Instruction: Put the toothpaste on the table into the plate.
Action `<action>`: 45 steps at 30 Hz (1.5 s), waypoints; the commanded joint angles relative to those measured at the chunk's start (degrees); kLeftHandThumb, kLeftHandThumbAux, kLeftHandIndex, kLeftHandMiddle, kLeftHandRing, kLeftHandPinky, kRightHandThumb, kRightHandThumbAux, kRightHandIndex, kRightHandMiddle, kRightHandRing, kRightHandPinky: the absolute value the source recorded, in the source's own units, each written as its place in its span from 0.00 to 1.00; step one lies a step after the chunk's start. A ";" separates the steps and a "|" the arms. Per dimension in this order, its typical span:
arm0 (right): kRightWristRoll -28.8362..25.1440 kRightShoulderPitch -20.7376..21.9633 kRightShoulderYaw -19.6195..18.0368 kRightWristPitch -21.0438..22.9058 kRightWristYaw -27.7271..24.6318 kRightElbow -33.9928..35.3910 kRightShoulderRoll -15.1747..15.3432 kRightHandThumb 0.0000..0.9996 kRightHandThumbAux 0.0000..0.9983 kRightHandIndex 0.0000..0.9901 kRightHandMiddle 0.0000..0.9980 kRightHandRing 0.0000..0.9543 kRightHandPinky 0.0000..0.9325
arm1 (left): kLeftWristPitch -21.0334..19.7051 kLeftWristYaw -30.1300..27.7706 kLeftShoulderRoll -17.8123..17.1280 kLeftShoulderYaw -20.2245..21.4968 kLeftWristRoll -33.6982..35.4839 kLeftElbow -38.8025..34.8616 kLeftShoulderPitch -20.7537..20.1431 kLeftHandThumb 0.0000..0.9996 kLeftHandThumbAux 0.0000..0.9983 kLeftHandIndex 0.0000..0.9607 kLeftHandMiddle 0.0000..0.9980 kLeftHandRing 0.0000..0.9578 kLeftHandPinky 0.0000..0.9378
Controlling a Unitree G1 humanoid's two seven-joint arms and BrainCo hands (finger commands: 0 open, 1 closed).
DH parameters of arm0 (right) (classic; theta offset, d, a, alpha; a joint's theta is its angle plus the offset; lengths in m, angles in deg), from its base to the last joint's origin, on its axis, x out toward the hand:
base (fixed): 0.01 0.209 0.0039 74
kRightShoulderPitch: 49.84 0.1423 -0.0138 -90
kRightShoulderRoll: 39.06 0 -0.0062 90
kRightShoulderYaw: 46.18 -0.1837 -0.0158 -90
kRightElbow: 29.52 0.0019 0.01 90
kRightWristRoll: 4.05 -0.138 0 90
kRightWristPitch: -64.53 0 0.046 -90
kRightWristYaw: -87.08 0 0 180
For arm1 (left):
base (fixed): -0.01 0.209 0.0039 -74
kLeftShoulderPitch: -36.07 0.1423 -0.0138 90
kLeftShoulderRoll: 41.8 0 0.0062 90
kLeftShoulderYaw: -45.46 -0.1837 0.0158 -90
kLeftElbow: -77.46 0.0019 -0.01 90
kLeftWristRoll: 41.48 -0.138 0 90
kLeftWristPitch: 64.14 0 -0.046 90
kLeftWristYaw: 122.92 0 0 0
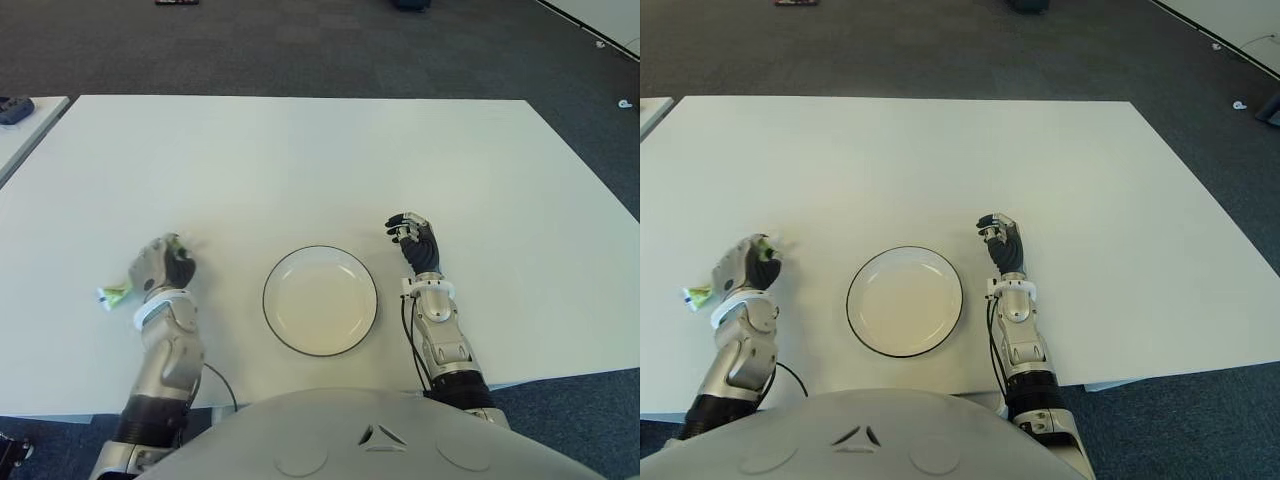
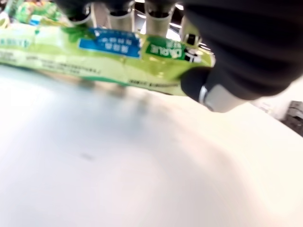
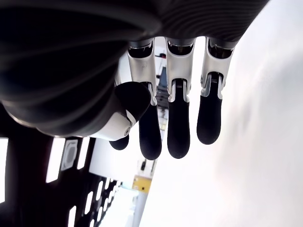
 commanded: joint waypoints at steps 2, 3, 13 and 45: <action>0.16 0.50 -0.35 0.27 0.18 -0.66 0.06 0.84 0.69 0.42 0.46 0.47 0.48 | 6.35 0.07 -0.39 -0.21 3.18 -2.80 1.03 0.71 0.72 0.46 0.82 0.84 0.84; 0.14 0.50 -0.34 0.28 0.15 -0.68 0.06 0.84 0.69 0.42 0.46 0.47 0.48 | 8.16 0.21 -0.88 -0.16 3.61 -3.10 1.26 0.71 0.72 0.46 0.81 0.83 0.84; 0.21 0.64 -0.35 0.13 0.17 -0.95 0.07 0.84 0.69 0.43 0.46 0.47 0.50 | 18.14 0.40 -2.60 0.70 5.86 -4.89 1.70 0.71 0.72 0.46 0.81 0.83 0.84; 0.42 0.83 -0.30 -0.74 0.44 -1.70 0.18 0.84 0.69 0.43 0.46 0.47 0.49 | 37.46 -7.63 -4.75 -4.16 10.59 -12.67 0.88 0.71 0.72 0.46 0.85 0.87 0.88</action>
